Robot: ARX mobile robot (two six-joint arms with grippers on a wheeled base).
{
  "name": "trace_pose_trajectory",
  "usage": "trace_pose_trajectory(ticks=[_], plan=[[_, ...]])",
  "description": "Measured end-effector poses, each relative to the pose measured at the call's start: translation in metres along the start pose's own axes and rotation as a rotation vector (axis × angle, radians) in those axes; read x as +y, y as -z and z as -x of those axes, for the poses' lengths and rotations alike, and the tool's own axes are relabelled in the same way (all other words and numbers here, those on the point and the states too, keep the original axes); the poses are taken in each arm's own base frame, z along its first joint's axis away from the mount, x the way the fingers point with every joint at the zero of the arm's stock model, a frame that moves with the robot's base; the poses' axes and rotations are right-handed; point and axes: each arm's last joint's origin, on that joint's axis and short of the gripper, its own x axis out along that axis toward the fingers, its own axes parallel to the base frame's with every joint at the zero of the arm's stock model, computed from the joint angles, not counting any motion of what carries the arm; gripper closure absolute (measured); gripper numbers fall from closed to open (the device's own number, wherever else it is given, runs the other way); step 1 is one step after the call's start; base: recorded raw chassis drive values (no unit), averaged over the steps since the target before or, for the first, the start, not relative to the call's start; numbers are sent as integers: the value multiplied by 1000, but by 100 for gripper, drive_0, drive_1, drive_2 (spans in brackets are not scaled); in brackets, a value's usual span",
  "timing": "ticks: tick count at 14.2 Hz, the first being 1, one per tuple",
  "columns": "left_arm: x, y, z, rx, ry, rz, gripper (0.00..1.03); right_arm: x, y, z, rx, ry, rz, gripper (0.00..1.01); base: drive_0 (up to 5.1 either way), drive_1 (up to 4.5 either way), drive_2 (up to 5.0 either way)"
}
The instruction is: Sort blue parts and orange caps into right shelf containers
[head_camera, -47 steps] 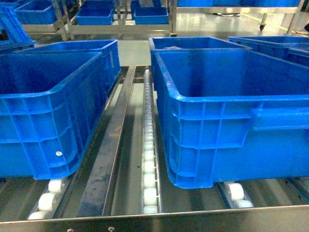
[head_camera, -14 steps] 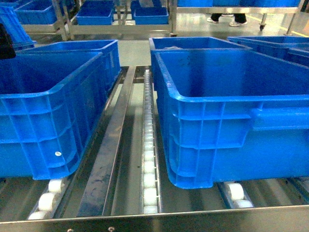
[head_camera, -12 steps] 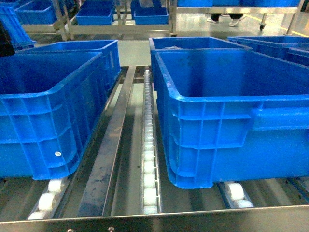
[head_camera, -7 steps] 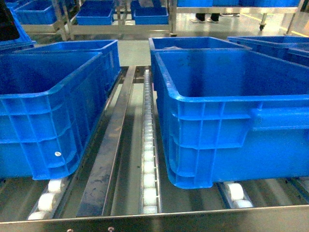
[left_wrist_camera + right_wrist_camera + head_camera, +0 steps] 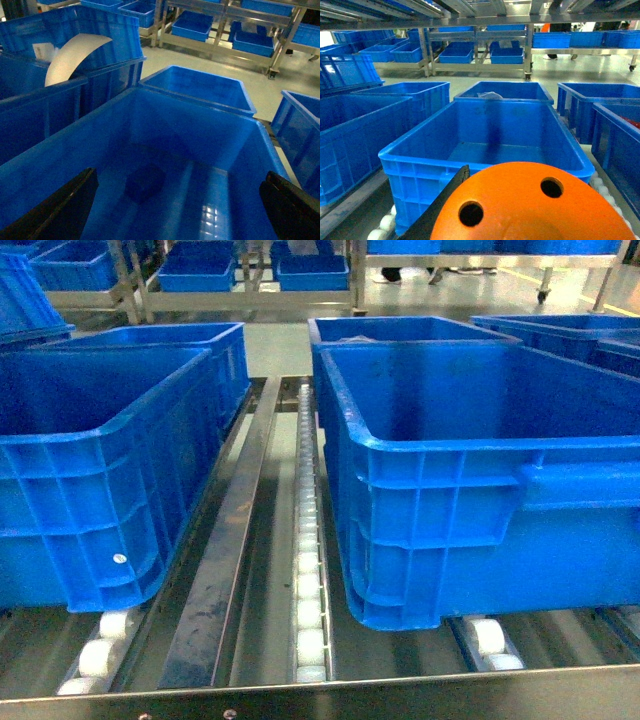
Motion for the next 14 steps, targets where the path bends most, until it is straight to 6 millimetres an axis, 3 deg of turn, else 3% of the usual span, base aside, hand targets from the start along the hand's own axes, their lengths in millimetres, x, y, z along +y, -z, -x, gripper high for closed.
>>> trace_pose_trajectory(ticks=[4, 7, 11, 14], plan=[[3, -1, 51, -16, 31, 8, 5, 0, 0, 0, 0, 0, 0, 60, 0, 0, 0], [23, -20, 70, -62, -28, 15, 5, 0, 0, 0, 0, 0, 0, 60, 0, 0, 0], [30, -40, 118, -113, -30, 39, 5, 0, 0, 0, 0, 0, 0, 60, 0, 0, 0], [29, -32, 146, -91, -10, 41, 5, 0, 0, 0, 0, 0, 0, 60, 0, 0, 0]])
